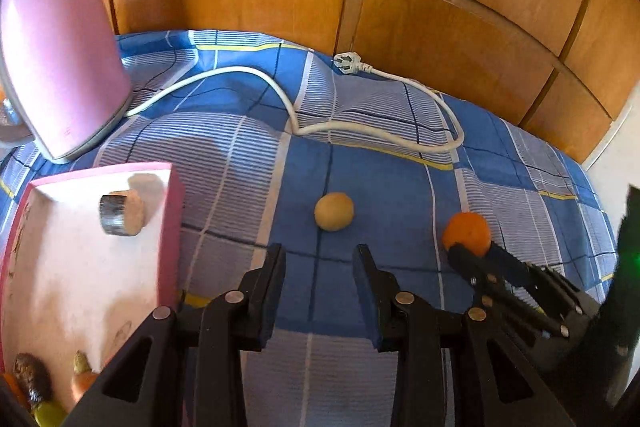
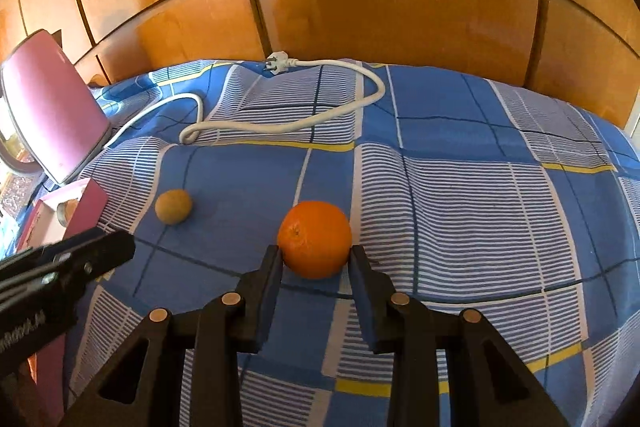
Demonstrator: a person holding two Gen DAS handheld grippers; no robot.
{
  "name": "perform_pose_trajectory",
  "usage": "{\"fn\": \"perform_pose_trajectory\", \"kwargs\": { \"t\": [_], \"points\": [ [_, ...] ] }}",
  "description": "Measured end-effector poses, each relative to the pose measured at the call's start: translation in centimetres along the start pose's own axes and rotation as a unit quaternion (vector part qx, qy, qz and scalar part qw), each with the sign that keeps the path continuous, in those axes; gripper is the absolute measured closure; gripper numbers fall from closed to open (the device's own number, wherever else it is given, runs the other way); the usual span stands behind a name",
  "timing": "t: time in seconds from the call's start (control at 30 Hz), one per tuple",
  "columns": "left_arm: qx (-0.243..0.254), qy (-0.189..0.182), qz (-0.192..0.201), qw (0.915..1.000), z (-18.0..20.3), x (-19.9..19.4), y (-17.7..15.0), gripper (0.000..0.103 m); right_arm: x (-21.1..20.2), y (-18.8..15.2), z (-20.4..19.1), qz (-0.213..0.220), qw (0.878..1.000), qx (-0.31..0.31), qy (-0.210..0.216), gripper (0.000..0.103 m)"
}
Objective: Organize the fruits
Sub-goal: 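Grasp the orange with the right gripper while the left gripper grasps the small yellow fruit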
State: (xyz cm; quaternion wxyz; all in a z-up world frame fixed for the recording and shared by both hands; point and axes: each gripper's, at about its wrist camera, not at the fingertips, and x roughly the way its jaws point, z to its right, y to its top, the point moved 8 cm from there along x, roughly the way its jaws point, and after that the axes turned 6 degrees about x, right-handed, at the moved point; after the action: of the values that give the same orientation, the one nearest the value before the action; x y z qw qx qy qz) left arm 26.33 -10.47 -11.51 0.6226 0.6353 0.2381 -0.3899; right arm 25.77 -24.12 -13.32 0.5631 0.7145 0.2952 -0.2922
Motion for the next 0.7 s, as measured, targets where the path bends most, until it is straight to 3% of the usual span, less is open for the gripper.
{"fn": "perform_pose_trajectory", "kwargs": {
  "t": [0.17,0.27,0.47,0.53,0.6,0.7],
  "points": [
    [-0.013,-0.004,-0.012,0.9998,0.0,1.7,0.8,0.064,0.0,0.1,0.1,0.002,1.000,0.000,-0.001,0.069],
    [-0.029,-0.018,-0.011,0.9993,0.1,2.2,1.3,0.056,-0.1,0.1,0.1,0.001,1.000,0.003,0.003,0.069],
    [-0.030,-0.012,-0.011,0.9994,0.5,3.8,2.2,0.055,0.0,0.0,0.1,0.001,1.000,0.006,0.008,0.068],
    [-0.036,-0.006,-0.021,0.9991,0.1,4.8,2.3,0.058,0.1,-0.1,0.1,-0.003,1.000,0.006,0.011,0.068],
    [-0.035,-0.001,-0.015,0.9993,-0.2,5.0,2.6,0.076,0.2,-0.2,0.0,-0.006,1.000,0.005,0.013,0.068],
    [-0.040,-0.006,-0.016,0.9990,-0.3,4.8,2.3,0.077,0.2,-0.3,0.0,-0.006,1.000,0.004,0.013,0.068]
  ]
}}
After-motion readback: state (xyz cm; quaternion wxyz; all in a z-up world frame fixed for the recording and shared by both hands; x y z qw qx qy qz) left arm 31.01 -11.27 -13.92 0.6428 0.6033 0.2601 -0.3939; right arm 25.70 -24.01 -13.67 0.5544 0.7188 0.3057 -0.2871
